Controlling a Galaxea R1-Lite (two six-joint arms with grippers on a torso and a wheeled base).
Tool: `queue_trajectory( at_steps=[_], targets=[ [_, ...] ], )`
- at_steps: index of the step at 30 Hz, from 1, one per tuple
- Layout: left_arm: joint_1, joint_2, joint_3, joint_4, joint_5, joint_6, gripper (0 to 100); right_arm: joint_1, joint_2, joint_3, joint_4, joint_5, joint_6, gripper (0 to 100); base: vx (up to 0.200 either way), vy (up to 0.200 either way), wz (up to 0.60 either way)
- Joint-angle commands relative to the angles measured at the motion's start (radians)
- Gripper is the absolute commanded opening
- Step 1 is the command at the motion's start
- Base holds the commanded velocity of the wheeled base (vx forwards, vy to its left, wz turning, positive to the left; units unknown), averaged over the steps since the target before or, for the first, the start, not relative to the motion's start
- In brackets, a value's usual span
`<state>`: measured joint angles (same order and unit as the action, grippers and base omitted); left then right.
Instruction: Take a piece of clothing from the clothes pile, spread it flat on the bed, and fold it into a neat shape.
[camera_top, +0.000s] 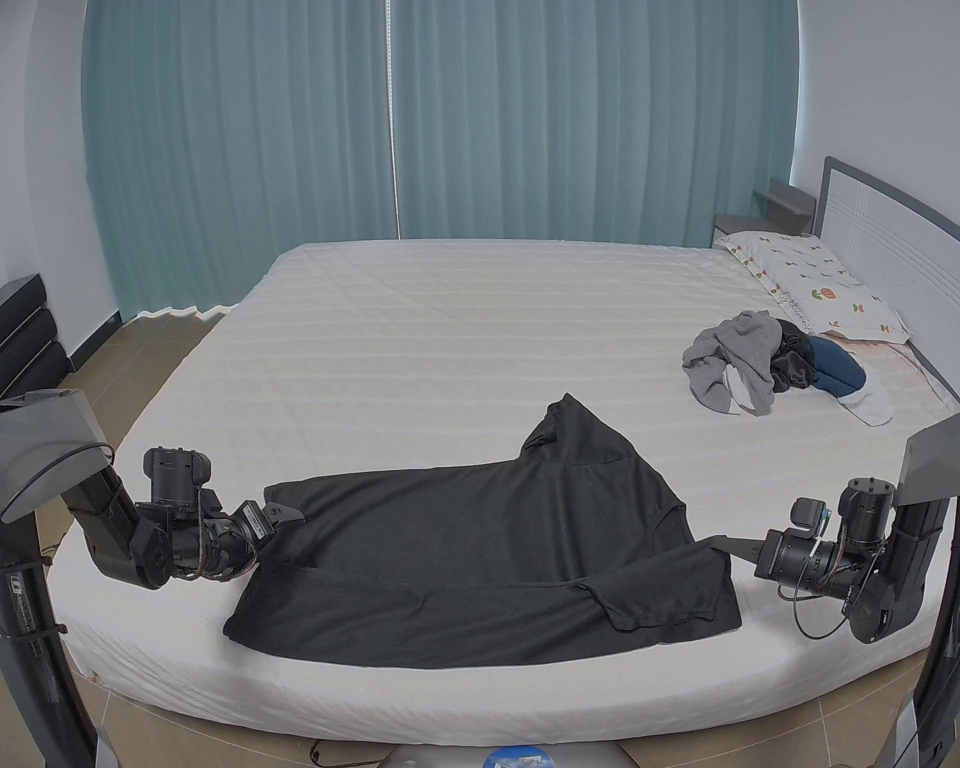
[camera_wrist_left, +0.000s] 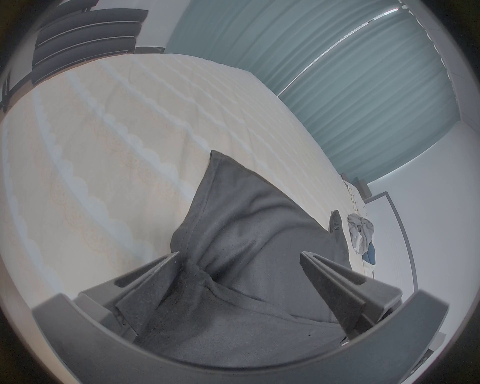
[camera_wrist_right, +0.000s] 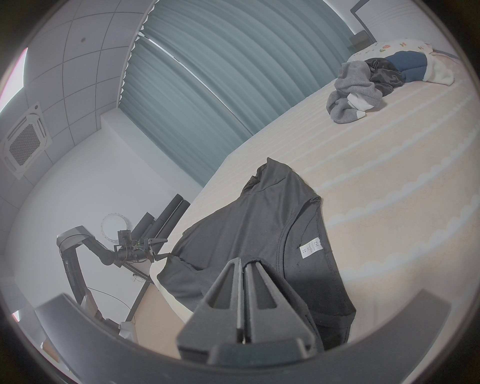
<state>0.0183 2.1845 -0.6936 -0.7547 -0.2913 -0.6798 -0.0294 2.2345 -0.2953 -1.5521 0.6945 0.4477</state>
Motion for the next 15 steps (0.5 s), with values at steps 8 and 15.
queue_trajectory(
  at_steps=[8, 15],
  targets=[
    [-0.011, 0.018, 0.014, -0.002, 0.011, 0.005, 100, 0.000, -0.009, 0.002, -0.013, 0.000, 0.000, 0, 0.000, 0.000, 0.00],
    [-0.009, 0.008, 0.055, 0.003, 0.058, 0.042, 0, 0.000, -0.006, 0.002, -0.013, 0.000, 0.000, 0, 0.000, 0.000, 0.00]
  ],
)
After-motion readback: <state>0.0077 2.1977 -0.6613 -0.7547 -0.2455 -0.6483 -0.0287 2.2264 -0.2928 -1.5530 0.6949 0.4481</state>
